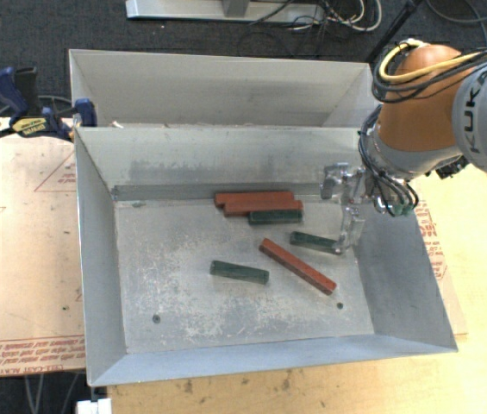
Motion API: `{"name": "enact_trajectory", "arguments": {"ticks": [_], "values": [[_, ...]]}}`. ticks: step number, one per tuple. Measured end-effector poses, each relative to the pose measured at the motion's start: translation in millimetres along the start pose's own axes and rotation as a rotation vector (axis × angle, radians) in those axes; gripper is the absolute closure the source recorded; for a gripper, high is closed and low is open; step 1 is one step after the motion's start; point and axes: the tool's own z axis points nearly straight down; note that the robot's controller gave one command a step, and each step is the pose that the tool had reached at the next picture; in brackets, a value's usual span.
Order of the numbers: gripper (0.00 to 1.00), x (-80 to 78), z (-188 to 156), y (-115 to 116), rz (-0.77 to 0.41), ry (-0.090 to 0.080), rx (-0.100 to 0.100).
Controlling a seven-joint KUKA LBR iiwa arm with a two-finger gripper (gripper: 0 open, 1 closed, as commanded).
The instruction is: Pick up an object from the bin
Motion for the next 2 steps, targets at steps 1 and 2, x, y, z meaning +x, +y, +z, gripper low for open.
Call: {"name": "enact_trajectory", "arguments": {"ticks": [1,2], "values": [[0.0,15.3,95.3,-19.5,0.048,-0.001,-0.001],[1.0,12.8,90.7,-19.3,0.046,-0.007,0.001]]}}
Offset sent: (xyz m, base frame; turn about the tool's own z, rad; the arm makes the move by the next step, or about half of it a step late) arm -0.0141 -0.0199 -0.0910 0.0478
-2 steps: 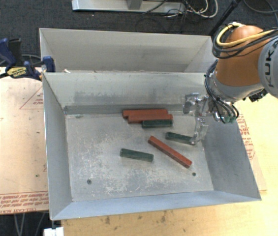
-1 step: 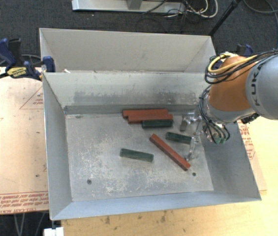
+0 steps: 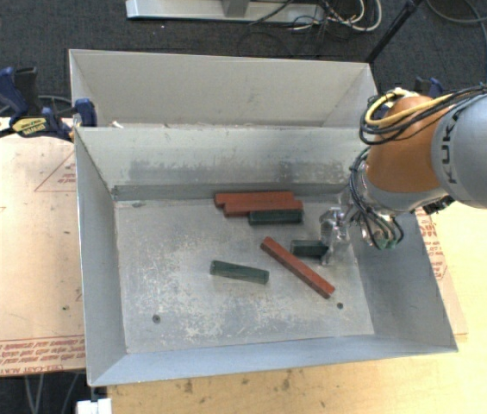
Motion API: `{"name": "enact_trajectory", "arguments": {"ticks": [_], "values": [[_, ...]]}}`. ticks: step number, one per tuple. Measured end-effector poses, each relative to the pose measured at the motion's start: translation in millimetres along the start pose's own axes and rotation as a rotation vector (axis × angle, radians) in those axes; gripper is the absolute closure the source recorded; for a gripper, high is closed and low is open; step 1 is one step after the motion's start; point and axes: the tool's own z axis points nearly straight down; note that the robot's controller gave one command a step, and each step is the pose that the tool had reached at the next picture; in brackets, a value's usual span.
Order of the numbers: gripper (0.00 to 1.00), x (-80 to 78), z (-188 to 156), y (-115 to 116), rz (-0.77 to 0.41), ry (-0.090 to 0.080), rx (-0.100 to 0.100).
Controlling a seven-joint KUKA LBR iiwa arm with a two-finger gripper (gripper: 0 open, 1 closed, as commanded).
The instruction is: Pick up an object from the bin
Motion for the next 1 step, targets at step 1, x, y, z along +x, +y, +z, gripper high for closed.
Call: {"name": "enact_trajectory", "arguments": {"ticks": [1], "values": [[1.0,-7.6,-139.9,16.9,0.058,-0.011,0.0]]}}
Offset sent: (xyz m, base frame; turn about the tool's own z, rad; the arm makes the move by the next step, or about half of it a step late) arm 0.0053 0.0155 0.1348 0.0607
